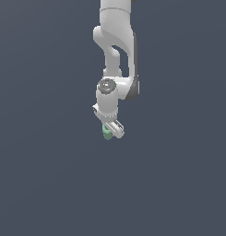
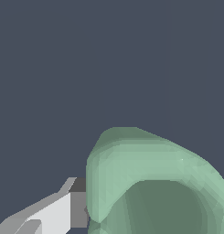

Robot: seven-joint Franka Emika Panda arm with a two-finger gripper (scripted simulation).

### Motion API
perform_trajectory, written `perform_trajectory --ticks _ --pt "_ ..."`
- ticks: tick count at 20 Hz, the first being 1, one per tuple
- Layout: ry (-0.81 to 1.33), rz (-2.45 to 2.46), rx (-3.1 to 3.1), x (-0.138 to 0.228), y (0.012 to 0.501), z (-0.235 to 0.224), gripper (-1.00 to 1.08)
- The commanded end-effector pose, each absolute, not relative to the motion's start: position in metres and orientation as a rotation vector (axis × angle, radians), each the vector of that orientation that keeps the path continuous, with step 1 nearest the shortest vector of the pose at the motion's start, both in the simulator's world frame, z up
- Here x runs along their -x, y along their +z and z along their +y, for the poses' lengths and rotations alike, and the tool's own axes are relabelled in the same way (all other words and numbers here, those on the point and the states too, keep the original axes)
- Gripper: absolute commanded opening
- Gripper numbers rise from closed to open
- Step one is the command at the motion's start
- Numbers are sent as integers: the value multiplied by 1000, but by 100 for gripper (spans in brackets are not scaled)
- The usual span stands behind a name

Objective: Pick up the object and move it to a goal position.

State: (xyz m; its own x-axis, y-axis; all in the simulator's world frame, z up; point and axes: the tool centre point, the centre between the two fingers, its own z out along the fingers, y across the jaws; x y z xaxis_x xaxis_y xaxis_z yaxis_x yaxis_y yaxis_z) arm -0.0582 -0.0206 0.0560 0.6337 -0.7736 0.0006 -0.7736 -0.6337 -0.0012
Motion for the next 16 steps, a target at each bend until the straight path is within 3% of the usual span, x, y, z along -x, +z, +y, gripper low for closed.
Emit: perform_trajectory --ticks 1,16 --pt "0 1345 2839 59 55 -21 -100" --pt "-2 1344 2839 53 79 -24 -100"
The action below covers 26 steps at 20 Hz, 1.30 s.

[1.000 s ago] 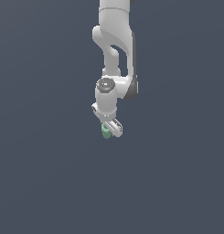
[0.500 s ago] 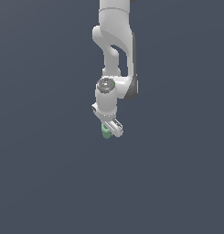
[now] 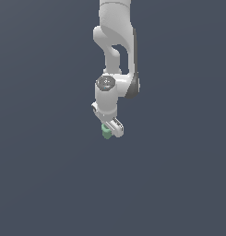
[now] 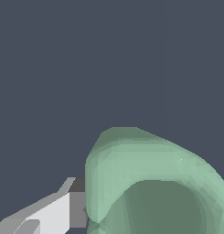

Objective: Pick up the object and move it to a goal position.

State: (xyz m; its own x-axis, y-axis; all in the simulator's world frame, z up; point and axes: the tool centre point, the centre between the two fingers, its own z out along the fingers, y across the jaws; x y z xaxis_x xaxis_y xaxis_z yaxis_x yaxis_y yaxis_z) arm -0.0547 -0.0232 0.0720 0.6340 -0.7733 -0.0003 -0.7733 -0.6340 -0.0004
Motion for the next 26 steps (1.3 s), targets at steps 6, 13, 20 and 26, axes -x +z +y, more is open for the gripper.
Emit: perform_trajectory --ticks 6,13,20,26 --pt "-1 1346 2839 43 118 -32 -100" --pt "-1 1348 2839 26 185 -45 -100" --pt "-1 1348 2839 8 251 -56 -100" --pt "-1 1347 2840 -4 289 -63 -100"
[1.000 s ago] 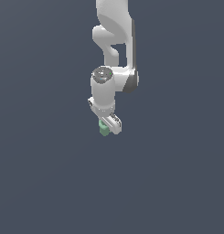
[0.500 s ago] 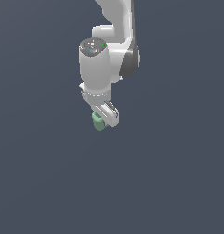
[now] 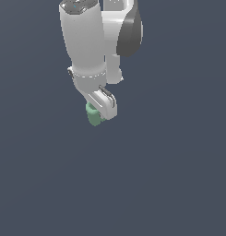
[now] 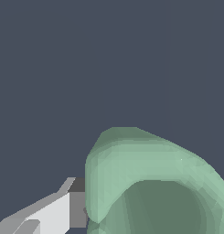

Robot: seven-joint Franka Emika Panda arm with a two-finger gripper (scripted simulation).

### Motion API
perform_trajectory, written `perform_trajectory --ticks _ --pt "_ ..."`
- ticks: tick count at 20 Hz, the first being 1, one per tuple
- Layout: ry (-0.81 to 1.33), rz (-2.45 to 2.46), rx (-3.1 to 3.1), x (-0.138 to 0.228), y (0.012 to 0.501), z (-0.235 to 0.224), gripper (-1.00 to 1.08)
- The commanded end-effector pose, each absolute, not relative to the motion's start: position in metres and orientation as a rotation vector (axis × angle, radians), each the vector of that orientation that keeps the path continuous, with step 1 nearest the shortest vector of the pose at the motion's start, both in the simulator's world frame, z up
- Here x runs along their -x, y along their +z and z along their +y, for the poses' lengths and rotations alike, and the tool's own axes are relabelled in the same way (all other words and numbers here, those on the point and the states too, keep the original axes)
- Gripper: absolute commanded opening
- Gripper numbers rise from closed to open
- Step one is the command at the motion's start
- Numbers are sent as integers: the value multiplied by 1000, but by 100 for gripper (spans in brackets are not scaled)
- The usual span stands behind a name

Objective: Pick up the object and move it to a goal position.

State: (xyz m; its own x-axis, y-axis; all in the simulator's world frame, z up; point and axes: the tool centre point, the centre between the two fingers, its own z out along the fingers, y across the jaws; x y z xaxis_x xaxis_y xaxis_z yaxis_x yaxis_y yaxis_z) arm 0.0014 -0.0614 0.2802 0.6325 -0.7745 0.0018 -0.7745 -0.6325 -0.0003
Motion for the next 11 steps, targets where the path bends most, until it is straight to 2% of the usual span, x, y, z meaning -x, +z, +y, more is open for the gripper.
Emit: perform_trajectory --ticks 1,11 --pt "0 -1345 -2839 -5 293 -63 -100" --pt "0 -1345 -2839 -13 312 -67 -100"
